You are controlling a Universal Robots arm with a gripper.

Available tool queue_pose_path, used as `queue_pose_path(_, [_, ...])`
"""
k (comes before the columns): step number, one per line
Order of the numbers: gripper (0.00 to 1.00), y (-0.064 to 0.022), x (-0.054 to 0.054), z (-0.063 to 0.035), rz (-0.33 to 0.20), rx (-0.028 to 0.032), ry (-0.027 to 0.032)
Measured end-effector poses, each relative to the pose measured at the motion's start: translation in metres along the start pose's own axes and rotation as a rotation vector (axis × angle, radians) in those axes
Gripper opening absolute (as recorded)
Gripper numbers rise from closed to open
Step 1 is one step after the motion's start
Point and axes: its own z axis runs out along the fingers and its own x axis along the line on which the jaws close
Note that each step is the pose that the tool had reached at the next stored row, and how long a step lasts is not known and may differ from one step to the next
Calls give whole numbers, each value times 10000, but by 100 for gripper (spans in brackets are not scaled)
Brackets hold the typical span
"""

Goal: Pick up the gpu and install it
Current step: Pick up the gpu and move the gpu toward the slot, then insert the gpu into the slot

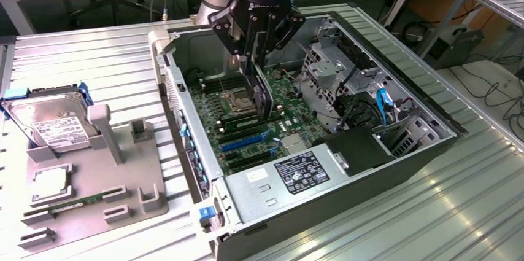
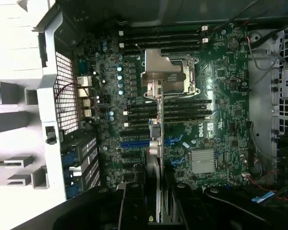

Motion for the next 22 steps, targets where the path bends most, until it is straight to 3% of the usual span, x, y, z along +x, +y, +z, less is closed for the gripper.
queue_pose_path(11, [26,12,-48,40,0,17,0])
queue_pose_path(13, [26,35,-110,84,-1,38,0])
queue_pose_path(16, [26,126,-438,199,-3,65,31])
queue_pose_path(17, [26,177,-491,231,-2,73,36])
queue_pose_path(20, [26,177,-491,231,-5,73,37])
queue_pose_path(22, [26,177,-491,231,-862,53,19])
